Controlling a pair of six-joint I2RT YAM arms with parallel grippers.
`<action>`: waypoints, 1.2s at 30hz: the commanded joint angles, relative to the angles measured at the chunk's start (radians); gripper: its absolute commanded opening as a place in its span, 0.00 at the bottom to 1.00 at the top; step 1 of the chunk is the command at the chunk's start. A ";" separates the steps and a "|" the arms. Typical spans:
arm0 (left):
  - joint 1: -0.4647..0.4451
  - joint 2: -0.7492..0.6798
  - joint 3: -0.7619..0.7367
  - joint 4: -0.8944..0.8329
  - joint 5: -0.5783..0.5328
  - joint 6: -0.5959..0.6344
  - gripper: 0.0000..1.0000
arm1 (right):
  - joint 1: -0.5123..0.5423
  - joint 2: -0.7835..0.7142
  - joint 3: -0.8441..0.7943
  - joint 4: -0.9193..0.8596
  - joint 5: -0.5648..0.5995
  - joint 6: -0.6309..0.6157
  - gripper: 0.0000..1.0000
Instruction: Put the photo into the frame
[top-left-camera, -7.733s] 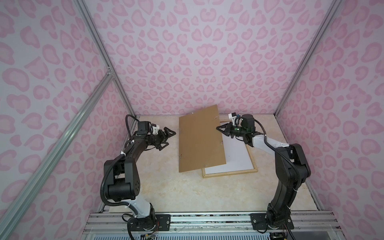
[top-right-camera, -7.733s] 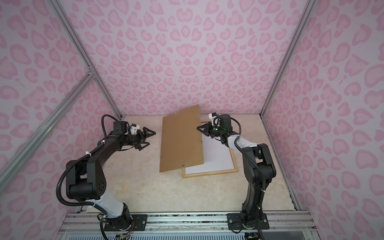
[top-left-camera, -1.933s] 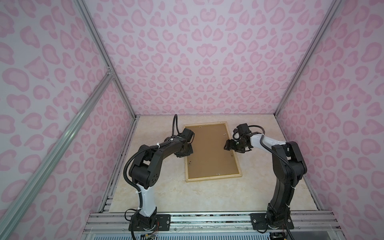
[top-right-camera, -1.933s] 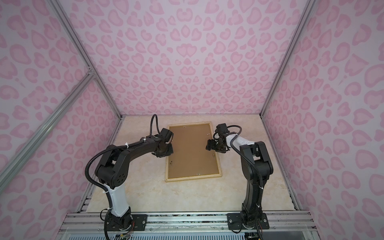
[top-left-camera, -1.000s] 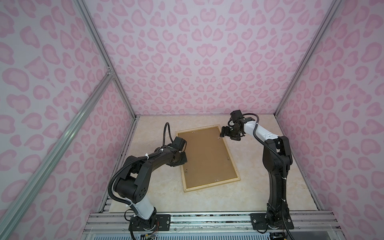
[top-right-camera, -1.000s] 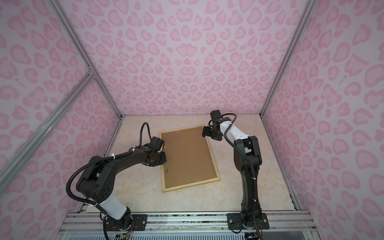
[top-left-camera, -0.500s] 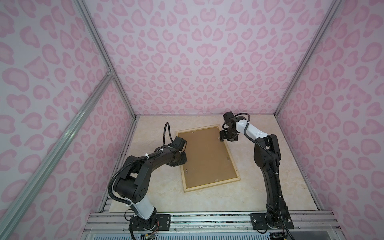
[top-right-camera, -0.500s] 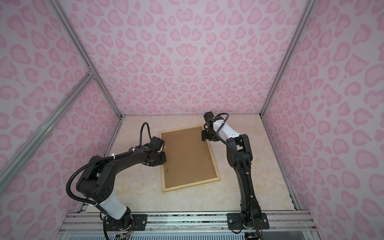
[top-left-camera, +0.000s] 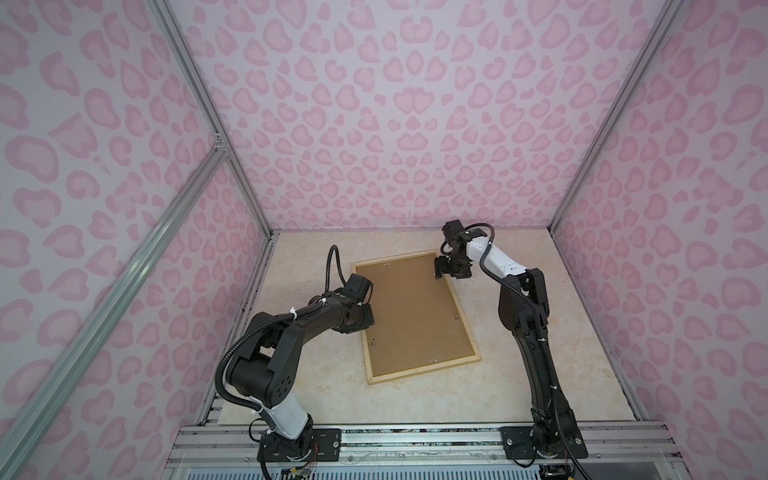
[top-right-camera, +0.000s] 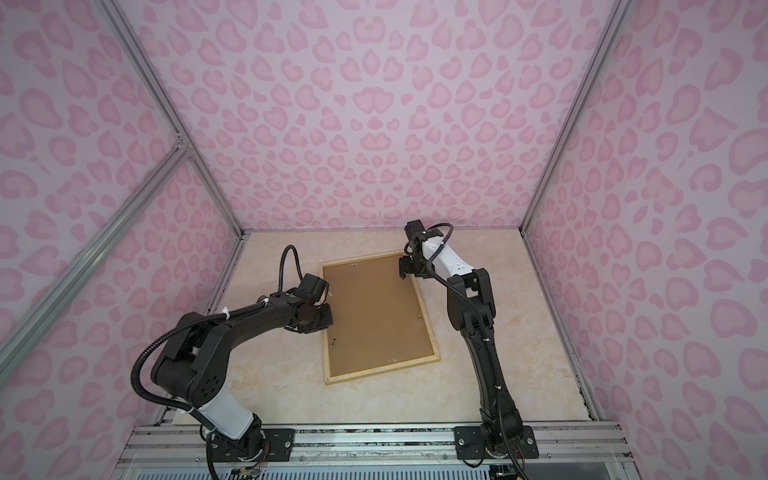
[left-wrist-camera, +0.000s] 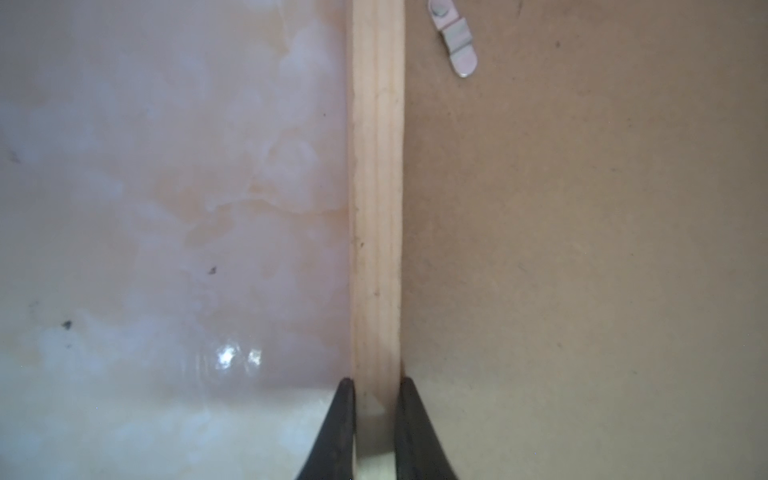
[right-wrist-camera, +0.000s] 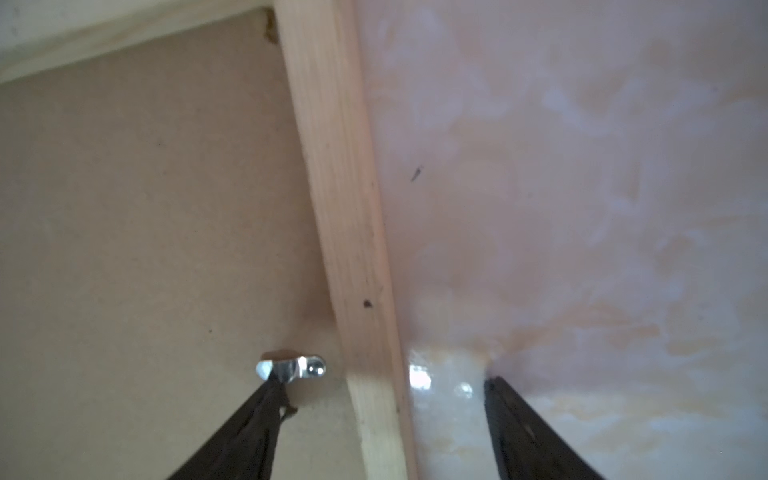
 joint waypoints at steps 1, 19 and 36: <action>-0.002 0.003 -0.009 -0.078 0.030 0.001 0.06 | -0.008 0.033 0.021 -0.030 0.030 0.023 0.79; -0.004 0.020 -0.005 -0.064 0.037 -0.010 0.06 | -0.029 0.067 0.062 -0.046 -0.024 0.069 0.59; -0.029 0.053 -0.006 -0.024 0.045 -0.037 0.06 | 0.000 0.034 0.061 -0.096 0.049 0.218 0.49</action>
